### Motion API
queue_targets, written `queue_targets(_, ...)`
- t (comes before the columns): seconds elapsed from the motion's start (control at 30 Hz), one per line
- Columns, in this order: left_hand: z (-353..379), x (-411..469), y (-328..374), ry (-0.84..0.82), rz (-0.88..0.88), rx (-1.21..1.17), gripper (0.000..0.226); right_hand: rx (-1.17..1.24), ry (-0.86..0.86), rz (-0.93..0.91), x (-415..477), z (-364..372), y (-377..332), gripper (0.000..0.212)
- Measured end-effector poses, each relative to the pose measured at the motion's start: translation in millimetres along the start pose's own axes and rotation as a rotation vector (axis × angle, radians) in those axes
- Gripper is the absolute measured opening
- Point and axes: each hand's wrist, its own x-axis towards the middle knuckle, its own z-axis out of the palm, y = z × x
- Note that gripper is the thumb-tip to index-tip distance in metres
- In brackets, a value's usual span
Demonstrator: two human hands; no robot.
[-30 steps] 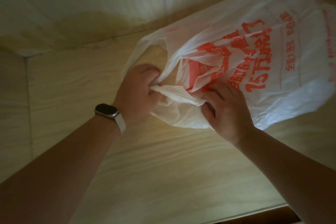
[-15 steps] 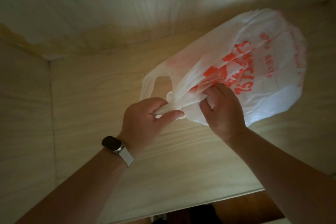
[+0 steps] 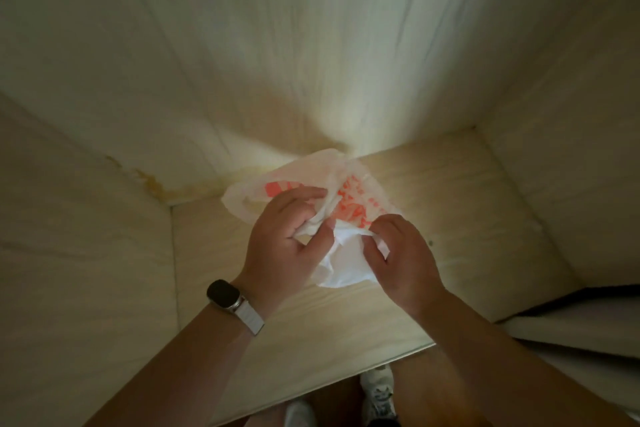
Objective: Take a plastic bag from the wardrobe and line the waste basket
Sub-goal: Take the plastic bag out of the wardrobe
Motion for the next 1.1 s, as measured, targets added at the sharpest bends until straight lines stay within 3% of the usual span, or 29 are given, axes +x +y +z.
queue_targets(0.07, -18.9, 4.1, 28.7, 0.017, 0.002, -0.026, 0.007, 0.015, 0.029, -0.001, -0.6, -23.1, -26.2, 0.020)
queue_targets(0.23, -61.8, 6.4, 90.5, 0.104, -0.048, -0.093, 0.026, 0.050, 0.092, -0.056, -9.0, -73.2, -86.2, 0.019)
queue_targets(0.47, -99.6, 1.7, 164.2, 0.251, -0.060, -0.214, 0.024, 0.111, 0.129, -0.009, -38.0, -123.6, -148.9, 0.026)
queue_targets(0.73, -143.1, 6.1, 232.2, 0.339, -0.007, -0.157, 0.026, 0.251, -0.090, -0.174, -24.6, -152.8, -190.8, 0.074)
queue_targets(0.9, -134.2, -3.3, 271.1, 0.374, -0.083, -0.041, 0.024, 0.380, -0.247, -0.311, -20.6, -167.5, -196.8, 0.078)
queue_targets(1.1, -116.8, -17.6, 311.3, 0.515, -0.187, 0.069, 0.032, 0.610, -0.417, -0.489, -18.2, -191.5, -199.9, 0.066)
